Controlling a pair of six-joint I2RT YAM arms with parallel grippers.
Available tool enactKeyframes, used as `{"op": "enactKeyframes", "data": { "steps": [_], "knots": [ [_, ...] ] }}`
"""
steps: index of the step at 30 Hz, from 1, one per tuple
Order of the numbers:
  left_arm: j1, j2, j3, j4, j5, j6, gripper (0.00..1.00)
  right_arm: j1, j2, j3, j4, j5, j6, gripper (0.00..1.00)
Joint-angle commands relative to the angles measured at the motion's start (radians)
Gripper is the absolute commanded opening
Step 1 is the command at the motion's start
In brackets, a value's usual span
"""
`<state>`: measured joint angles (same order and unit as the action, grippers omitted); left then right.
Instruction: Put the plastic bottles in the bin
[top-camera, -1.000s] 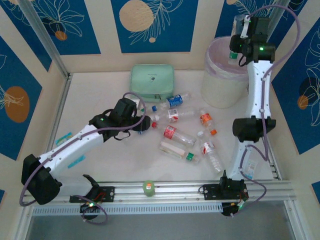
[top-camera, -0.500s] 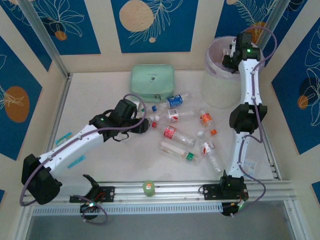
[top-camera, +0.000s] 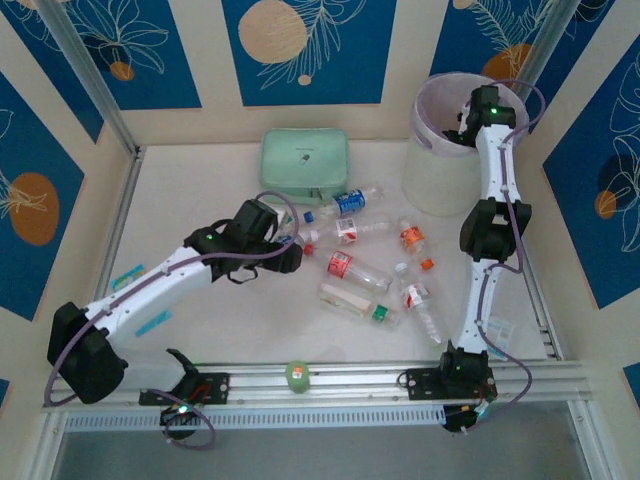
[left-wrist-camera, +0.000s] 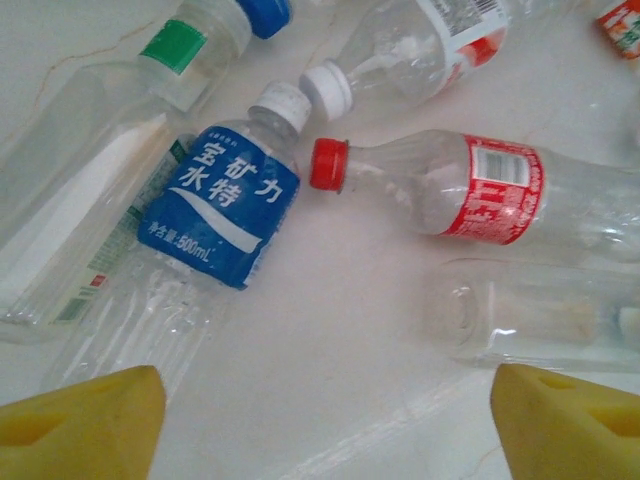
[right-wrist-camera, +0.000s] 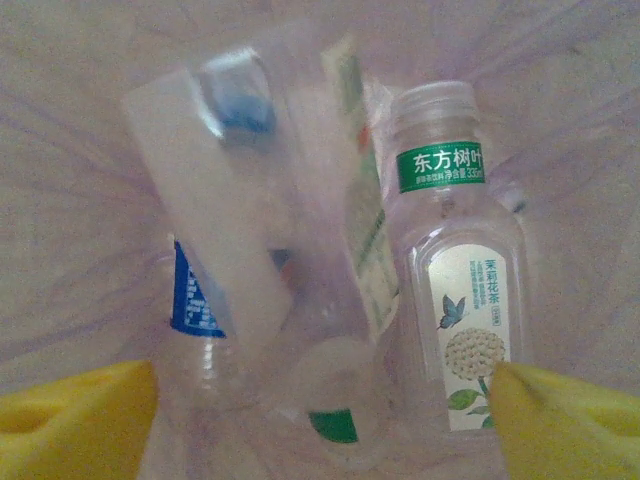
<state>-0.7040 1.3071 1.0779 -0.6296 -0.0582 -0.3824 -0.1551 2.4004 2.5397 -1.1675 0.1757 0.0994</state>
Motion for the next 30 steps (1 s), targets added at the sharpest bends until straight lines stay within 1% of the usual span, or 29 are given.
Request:
{"op": "enactKeyframes", "data": {
  "steps": [1,2,3,5,8,10,13,16,18,21,24,27,30],
  "knots": [
    [0.003,0.020,0.018,-0.065,-0.068,0.068,0.88,-0.021,-0.117,0.047,-0.020,-0.049,0.003,0.94],
    [0.004,0.028,0.022,-0.075,-0.083,0.079,0.90,-0.026,-0.144,0.047,-0.021,-0.057,0.006,0.98],
    [0.003,0.037,0.024,-0.082,-0.093,0.096,0.92,-0.031,-0.175,0.046,-0.021,-0.066,0.005,0.99],
    [0.003,0.057,0.025,-0.084,-0.112,0.120,0.94,-0.038,-0.236,0.043,-0.019,-0.071,0.003,0.99],
    [0.005,0.103,0.037,-0.092,-0.124,0.146,0.94,-0.039,-0.335,0.018,-0.003,-0.071,-0.001,0.99],
    [0.005,0.135,0.044,-0.094,-0.147,0.165,0.94,-0.034,-0.406,-0.024,0.019,-0.065,0.003,0.99],
    [0.006,0.174,0.040,-0.062,-0.180,0.231,0.93,-0.023,-0.538,-0.144,0.092,-0.077,0.016,0.99],
    [0.015,0.238,0.078,-0.077,-0.202,0.314,0.91,-0.012,-0.655,-0.285,0.160,-0.164,0.056,0.99],
    [0.024,0.282,0.107,-0.100,-0.220,0.350,0.88,-0.006,-0.745,-0.406,0.222,-0.252,0.094,0.99],
    [0.036,0.331,0.124,-0.119,-0.216,0.367,0.83,-0.004,-0.888,-0.611,0.355,-0.424,0.172,0.99],
    [0.039,0.354,0.114,-0.103,-0.225,0.366,0.78,0.001,-1.014,-0.781,0.466,-0.550,0.251,0.99],
    [0.039,0.376,0.105,-0.088,-0.234,0.359,0.72,0.022,-1.111,-0.913,0.537,-0.622,0.298,0.99],
    [0.041,0.402,0.101,-0.075,-0.232,0.353,0.66,0.059,-1.191,-1.013,0.565,-0.651,0.315,0.99]
  ]
}}
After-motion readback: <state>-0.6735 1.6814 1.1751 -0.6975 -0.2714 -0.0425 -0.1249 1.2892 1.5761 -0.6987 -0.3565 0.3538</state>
